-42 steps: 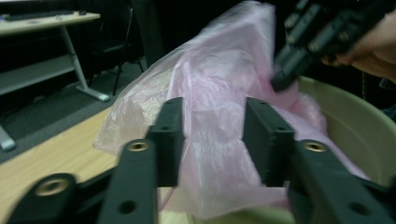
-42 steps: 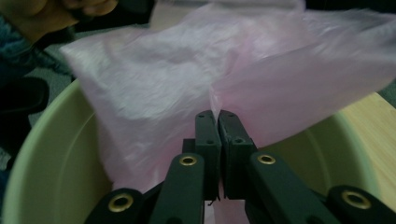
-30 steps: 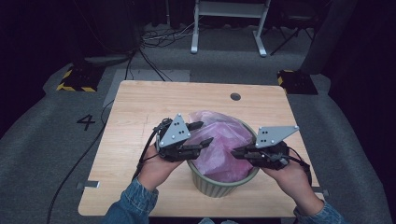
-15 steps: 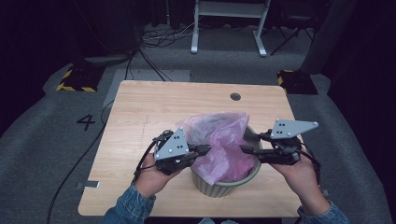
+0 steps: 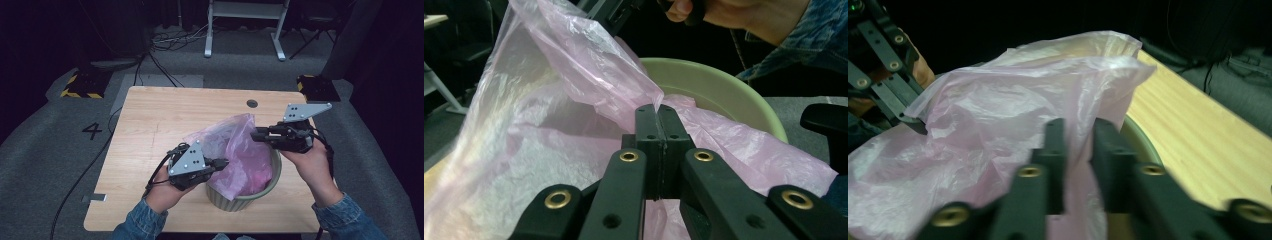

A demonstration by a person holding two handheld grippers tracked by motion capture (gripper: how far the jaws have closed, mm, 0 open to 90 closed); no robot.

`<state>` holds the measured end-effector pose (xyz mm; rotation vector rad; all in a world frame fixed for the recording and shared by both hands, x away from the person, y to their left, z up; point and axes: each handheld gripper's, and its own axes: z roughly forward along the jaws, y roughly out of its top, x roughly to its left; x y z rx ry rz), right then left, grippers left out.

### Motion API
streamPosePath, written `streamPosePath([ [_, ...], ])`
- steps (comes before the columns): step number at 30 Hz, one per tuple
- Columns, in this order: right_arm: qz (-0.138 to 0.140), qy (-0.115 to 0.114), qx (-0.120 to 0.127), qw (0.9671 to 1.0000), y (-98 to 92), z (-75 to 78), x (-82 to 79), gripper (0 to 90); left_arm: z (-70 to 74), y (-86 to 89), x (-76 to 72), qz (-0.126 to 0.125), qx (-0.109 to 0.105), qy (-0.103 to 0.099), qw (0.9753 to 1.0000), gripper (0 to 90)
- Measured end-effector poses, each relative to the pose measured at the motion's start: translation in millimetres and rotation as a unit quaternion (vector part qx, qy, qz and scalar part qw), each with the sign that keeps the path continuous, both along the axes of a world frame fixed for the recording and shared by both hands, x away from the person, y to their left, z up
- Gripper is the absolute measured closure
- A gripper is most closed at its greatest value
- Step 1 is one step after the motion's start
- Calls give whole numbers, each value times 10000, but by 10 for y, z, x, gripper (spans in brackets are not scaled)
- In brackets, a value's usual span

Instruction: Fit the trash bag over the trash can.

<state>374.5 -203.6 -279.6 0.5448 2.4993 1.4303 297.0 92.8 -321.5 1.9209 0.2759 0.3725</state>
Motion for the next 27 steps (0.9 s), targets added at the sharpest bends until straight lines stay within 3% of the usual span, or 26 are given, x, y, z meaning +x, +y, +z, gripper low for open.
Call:
streamPosePath([
  [3, 121, -197, -81, 9997, 24, -10, -49, 894, 26, 41, 12, 100, -38, -77, 9999, 690],
  [4, 205, -393, -250, 9987, 58, -39, -109, 894, 54, 66, 27, 252, -90, -204, 9994, 633],
  [5, 256, -494, -312, 9980, 75, -57, -138, 893, 54, 66, 27, 252, -90, -204, 9994, 591],
  [7, 293, -628, -424, 9967, 110, -90, -189, 890, 95, 93, 67, 234, -230, -140, 9994, 581],
  [10, 372, -714, -485, 9956, 158, -124, -238, 880, 190, 89, 128, 333, -338, -228, 9986, 554],
  [17, 466, -808, -634, 9936, 227, -146, -288, 869, 321, -31, 214, 228, -301, -308, 9988, 526],
  [21, 502, -823, -670, 9931, 258, -156, -299, 862, 355, -128, 281, 132, -325, -206, 9992, 527],
  [27, 642, -920, -790, 9905, 344, -155, -355, 862, 354, -208, 411, 241, -280, 80, 9993, 655],
])
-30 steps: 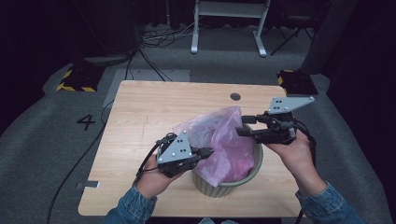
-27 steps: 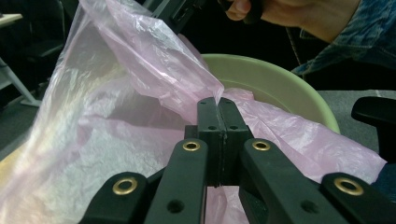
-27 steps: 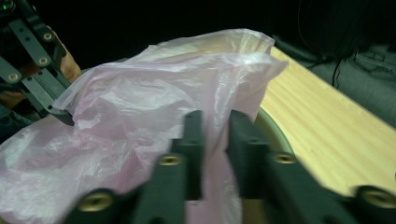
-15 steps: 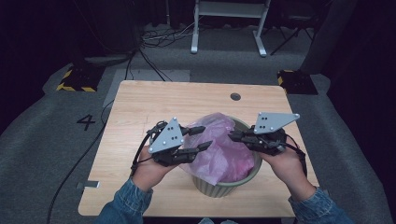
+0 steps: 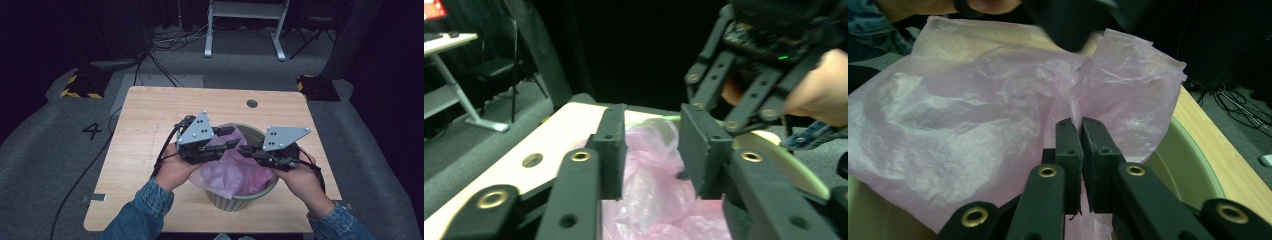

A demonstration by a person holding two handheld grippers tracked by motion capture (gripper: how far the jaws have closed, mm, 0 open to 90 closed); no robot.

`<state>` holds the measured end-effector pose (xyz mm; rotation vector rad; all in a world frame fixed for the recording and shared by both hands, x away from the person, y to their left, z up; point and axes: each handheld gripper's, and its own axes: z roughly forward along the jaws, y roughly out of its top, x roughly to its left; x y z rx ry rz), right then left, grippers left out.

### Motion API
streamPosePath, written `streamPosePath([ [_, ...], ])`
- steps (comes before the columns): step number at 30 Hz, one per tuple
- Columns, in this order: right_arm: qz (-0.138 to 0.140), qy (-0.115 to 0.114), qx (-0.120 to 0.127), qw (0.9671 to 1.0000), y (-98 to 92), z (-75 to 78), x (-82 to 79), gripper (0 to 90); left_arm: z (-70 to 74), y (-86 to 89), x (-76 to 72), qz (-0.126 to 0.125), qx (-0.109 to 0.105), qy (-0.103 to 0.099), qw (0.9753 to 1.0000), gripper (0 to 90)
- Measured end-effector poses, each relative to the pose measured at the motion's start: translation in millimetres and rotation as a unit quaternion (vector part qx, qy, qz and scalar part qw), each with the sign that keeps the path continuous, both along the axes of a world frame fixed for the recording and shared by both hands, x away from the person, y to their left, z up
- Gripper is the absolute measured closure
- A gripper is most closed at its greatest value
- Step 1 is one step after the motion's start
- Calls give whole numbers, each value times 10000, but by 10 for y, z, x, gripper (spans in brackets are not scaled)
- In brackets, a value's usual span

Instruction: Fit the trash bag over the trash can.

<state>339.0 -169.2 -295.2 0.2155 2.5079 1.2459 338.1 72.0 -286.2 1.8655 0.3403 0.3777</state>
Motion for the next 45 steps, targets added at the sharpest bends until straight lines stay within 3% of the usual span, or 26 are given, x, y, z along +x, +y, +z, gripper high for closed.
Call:
streamPosePath([
  [3, 22, -26, -12, 10000, 8, -1, -23, 863, -11, -5, 30, -65, 15, 116, 9999, 701],
  [6, 19, -45, -8, 10000, 10, -7, -36, 857, -23, -28, 16, -239, 130, 106, 9996, 897],
  [7, 14, -53, -1, 10000, 10, -9, -39, 833, -27, -45, 2, -333, 159, 108, 9993, 899],
  [11, -198, -147, 163, 9996, 11, 0, -35, 586, -41, -98, -39, -366, 249, 28, 9990, 900],
  [13, -195, -176, 157, 9995, 27, 24, -28, 616, -39, -99, -36, -340, 221, 41, 9992, 900],
  [18, -286, -115, 62, 9995, 28, 48, -13, 830, -34, -36, -34, -96, 257, -71, 9996, 900],
  [22, -314, -54, 150, 9994, -34, 49, -4, 878, -47, 44, -25, 62, 229, -98, 9997, 900],
  [28, -200, -86, 394, 9990, -160, 93, -17, 877, -76, 171, 3, 192, 177, -59, 9996, 900],
  [32, -205, -39, 533, 9984, -282, 124, 6, 868, -102, 243, 15, 127, -19, 49, 9999, 900],
  [34, -140, -25, 539, 9984, -252, 133, 8, 760, -100, 213, 10, 71, -33, 50, 10000, 900],
  [35, -140, -25, 539, 9984, -252, 133, 8, 760, -100, 213, 10, 71, -33, 50, 10000, 900],
  [36, -155, -53, 580, 9982, -180, 135, 5, 649, -94, 167, 2, -14, -5, 43, 10000, 900],
  [39, -128, -85, 592, 9981, -100, 135, 8, 616, -87, 124, -7, -109, -15, 31, 9999, 900],
  [41, -36, -122, 527, 9985, 0, 149, 9, 759, -82, 73, -18, -189, 16, 5, 9998, 900],
  [42, -36, -122, 527, 9985, 0, 149, 9, 759, -82, 73, -18, -189, 16, 5, 9998, 900],
  [44, 4, -148, 486, 9987, 16, 160, 7, 899, -79, 83, -19, -159, 31, -20, 9999, 900],
  [45, 4, -148, 486, 9987, 16, 160, 7, 899, -78, 104, -16, -134, 19, -17, 9999, 900],
])
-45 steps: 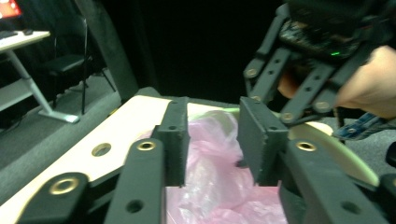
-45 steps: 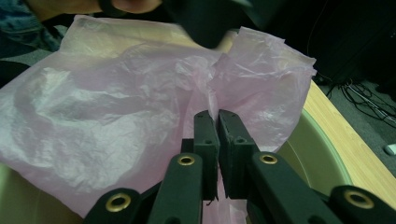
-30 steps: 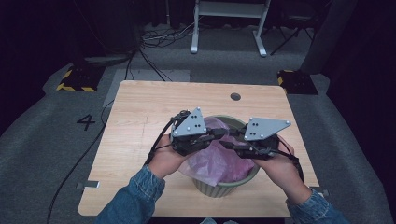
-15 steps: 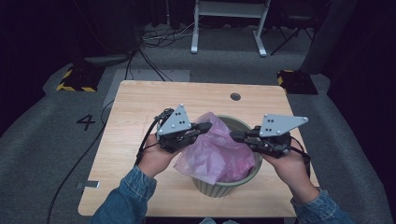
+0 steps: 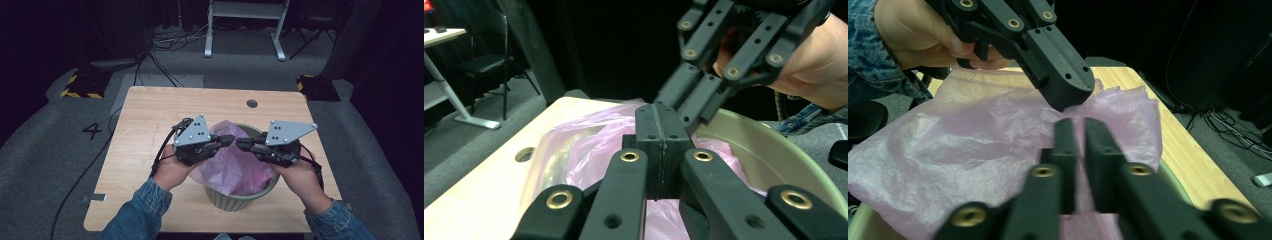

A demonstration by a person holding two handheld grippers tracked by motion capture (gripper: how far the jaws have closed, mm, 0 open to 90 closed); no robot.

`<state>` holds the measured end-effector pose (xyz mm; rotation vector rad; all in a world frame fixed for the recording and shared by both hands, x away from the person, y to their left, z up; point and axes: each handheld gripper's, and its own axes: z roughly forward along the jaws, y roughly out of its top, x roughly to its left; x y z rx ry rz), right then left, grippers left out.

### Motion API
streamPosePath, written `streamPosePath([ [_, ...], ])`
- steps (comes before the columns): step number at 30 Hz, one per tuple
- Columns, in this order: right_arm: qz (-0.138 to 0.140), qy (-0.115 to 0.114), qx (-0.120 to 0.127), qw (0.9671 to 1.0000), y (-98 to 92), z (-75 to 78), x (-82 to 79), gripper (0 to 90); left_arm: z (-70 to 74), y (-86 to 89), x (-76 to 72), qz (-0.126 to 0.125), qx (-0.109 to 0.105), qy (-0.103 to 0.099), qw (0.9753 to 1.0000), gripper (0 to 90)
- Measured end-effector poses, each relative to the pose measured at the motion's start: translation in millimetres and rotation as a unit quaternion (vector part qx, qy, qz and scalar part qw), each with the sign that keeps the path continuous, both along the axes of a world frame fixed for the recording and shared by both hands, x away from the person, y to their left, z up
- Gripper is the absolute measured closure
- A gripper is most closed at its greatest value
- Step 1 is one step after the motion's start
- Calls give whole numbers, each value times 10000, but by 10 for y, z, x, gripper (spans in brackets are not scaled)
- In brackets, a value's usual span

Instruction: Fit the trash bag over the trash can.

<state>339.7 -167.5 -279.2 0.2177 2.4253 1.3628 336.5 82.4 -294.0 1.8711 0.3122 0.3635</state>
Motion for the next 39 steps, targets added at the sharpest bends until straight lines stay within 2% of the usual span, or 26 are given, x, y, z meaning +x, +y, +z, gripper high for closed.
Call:
streamPosePath([
  [3, 138, 101, 150, 9997, -125, -5, -3, 900, -10, 106, 25, 61, -92, 19, 9999, 900],
  [4, 170, 121, 183, 9996, -170, -8, -5, 900, -31, 182, 48, 25, -196, 26, 9998, 900],
  [5, 170, 121, 183, 9996, -170, -8, -5, 900, -31, 182, 48, 25, -196, 26, 9998, 900],
  [9, 291, 278, 354, 9986, -411, -31, 22, 900, -112, 306, 96, 39, -241, 104, 9996, 900],
  [11, 287, 292, 355, 9985, -454, -35, 24, 900, -128, 322, 100, 40, -234, 119, 9996, 900],
  [15, 222, 280, 357, 9987, -678, -49, -12, 900, -189, 432, 67, 111, -148, 99, 9998, 900],
  [16, 222, 280, 357, 9987, -678, -49, -12, 900, -189, 432, 67, 111, -148, 99, 9998, 900],
  [17, 179, 280, 389, 9987, -789, -63, -33, 900, -213, 495, 36, 153, -131, 96, 9998, 900],
  [20, 122, 332, 452, 9984, -951, -106, -59, 900, -244, 600, -14, 211, -159, 84, 9996, 900],
  [21, 122, 332, 452, 9984, -951, -106, -59, 900, -244, 600, -14, 211, -159, 84, 9996, 900],
  [22, 91, 368, 488, 9981, -1044, -145, -73, 900, -263, 668, -50, 208, -176, 60, 9996, 900],
  [34, -140, 359, 674, 9970, -1472, -227, -174, 900, -349, 1039, -184, 275, -189, 19, 9994, 900],
  [39, -316, 358, 779, 9958, -1716, -278, -281, 900, -434, 1219, -278, 368, -149, 60, 9992, 900],
])
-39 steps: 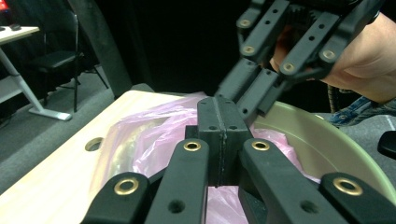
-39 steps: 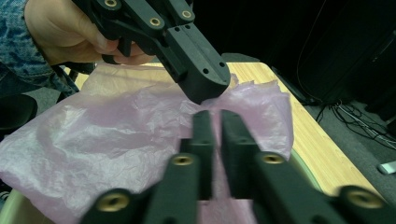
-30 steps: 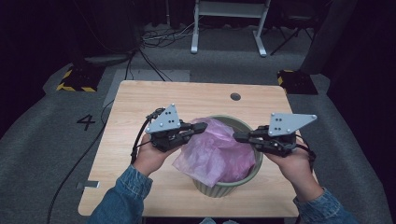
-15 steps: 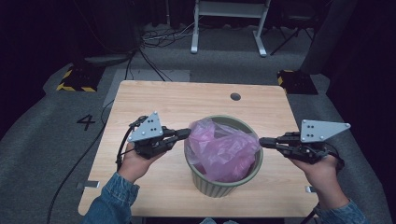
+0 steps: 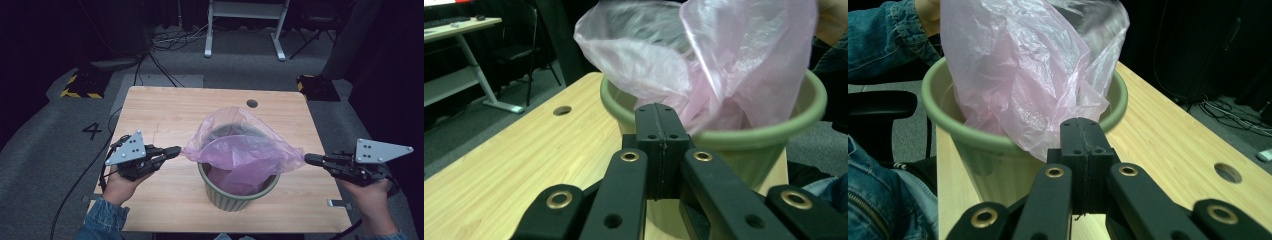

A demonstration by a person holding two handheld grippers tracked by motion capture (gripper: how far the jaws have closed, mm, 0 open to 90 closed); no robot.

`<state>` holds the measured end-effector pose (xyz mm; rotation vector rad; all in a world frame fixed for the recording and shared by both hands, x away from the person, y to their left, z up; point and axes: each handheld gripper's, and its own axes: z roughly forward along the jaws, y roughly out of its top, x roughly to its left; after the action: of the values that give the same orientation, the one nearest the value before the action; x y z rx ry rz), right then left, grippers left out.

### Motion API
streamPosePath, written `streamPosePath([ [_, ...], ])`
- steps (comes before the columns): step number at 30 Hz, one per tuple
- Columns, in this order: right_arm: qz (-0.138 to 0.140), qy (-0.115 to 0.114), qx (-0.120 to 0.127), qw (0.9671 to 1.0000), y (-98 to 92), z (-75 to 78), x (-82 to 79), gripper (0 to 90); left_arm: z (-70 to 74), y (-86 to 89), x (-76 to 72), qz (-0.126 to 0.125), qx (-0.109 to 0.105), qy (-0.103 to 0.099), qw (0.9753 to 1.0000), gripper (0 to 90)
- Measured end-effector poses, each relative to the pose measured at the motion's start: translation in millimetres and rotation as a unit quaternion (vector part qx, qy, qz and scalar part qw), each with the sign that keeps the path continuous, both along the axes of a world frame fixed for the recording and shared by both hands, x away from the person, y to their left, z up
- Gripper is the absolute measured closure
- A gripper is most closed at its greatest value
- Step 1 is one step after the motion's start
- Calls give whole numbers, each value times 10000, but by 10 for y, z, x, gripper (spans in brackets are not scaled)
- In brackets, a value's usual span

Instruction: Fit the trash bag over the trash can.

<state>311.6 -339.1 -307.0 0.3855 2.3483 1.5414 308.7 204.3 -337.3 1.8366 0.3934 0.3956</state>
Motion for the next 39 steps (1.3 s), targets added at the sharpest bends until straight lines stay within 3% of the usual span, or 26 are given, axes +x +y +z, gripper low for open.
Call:
streamPosePath([
  [7, -59, 99, 54, 9999, -156, -104, -83, 900, -95, 172, -61, 136, -13, 74, 9999, 900],
  [11, 21, 64, 56, 10000, -156, -58, -103, 890, -30, 199, -75, 128, -154, -44, 9998, 900],
  [14, 7, -85, 163, 9998, -114, 39, -99, 724, 26, 185, -59, 129, -232, -113, 9996, 885],
  [15, 7, -85, 163, 9998, -114, 39, -99, 724, 53, 175, -43, 117, -271, -149, 9995, 885],
  [16, 31, -100, 306, 9995, -85, 118, -70, 625, 96, 150, 2, 39, -390, -180, 9991, 723],
  [17, 31, -100, 306, 9995, -85, 118, -70, 625, 96, 150, 2, 39, -390, -180, 9991, 634],
  [18, 1, -79, 350, 9994, -37, 188, -21, 551, 124, 124, 56, 11, -528, -290, 9982, 567],
  [20, -48, -112, 344, 9993, 29, 246, 42, 504, 150, 97, 119, 6, -643, -311, 9974, 493],
  [24, -86, -130, 324, 9994, 145, 329, 163, 458, 186, 35, 226, -7, -707, -175, 9973, 432],
  [25, -96, -94, 277, 9995, 233, 372, 246, 441, 198, -21, 293, 11, -753, -51, 9971, 419],
  [28, -128, 19, 140, 9998, 362, 380, 372, 423, 204, -84, 342, 7, -744, 58, 9972, 397],
  [33, -195, 214, -149, 9995, 513, 291, 513, 392, 168, -247, 451, -43, -520, 318, 9981, 369],
  [39, -206, 452, -188, 9986, 544, 178, 582, 417, 37, -324, 510, -308, -310, 547, 9975, 359],
])
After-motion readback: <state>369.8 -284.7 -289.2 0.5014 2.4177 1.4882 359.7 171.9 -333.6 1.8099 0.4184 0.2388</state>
